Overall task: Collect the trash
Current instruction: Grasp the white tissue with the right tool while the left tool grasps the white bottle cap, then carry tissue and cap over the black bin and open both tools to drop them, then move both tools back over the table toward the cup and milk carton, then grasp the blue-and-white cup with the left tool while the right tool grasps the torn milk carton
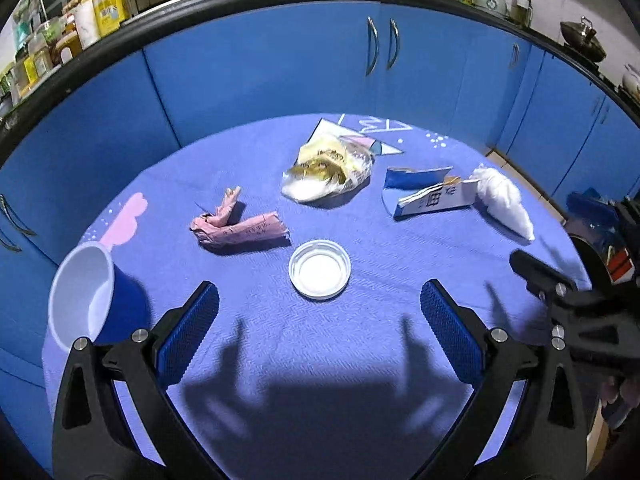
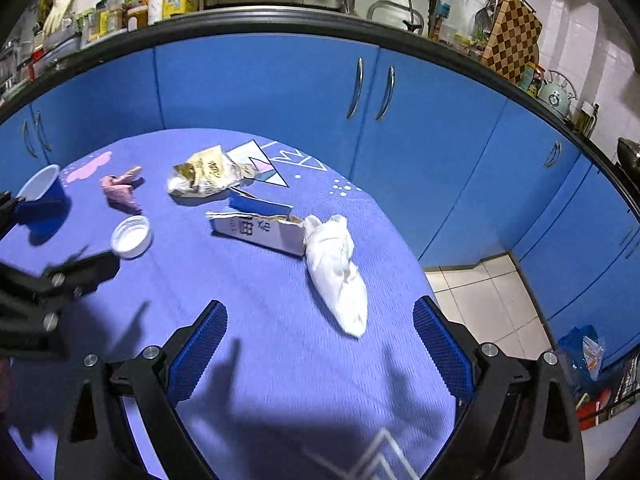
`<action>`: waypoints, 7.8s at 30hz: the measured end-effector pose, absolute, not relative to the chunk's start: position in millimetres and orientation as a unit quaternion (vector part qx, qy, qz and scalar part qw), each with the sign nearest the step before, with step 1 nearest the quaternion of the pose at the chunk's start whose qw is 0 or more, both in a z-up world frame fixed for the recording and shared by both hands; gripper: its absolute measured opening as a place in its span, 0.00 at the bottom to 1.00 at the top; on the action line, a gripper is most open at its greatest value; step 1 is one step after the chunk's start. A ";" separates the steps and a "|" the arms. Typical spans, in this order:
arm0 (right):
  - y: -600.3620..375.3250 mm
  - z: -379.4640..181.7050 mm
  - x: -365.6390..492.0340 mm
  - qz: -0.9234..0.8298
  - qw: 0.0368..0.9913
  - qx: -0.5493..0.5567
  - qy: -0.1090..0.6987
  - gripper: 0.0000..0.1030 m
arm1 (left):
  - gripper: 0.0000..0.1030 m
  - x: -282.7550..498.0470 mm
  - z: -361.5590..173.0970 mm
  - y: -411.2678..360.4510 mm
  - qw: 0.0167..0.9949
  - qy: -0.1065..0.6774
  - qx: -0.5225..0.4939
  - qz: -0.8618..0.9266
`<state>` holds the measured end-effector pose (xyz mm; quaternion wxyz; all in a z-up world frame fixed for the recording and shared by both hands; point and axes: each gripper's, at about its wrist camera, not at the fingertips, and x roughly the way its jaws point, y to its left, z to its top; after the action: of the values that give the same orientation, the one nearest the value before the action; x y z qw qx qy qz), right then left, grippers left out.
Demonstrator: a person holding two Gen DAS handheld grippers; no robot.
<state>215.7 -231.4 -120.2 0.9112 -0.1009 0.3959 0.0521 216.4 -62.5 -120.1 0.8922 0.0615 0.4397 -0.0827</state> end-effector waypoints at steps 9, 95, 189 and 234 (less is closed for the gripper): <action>-231.0 -135.6 246.0 0.057 0.906 -0.101 0.408 0.73 | 0.96 248.8 -149.4 -51.9 0.878 0.474 0.028 -0.061; -395.3 -4.5 53.6 -0.059 0.953 -0.077 0.288 0.17 | 0.40 111.2 -24.3 -276.7 0.892 0.357 0.158 -0.229; -255.2 -43.9 129.3 0.040 0.944 -0.114 0.307 0.92 | 0.96 195.0 -57.3 -43.9 0.916 0.392 0.079 0.010; -160.0 -131.1 236.0 0.128 0.887 -0.110 0.429 0.26 | 0.72 246.4 -145.2 53.4 0.890 0.457 -0.001 0.001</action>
<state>236.0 -160.0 -131.1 0.8873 -0.1102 0.4290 0.1282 246.4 53.4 -145.2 0.8897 -0.0013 0.4565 0.0008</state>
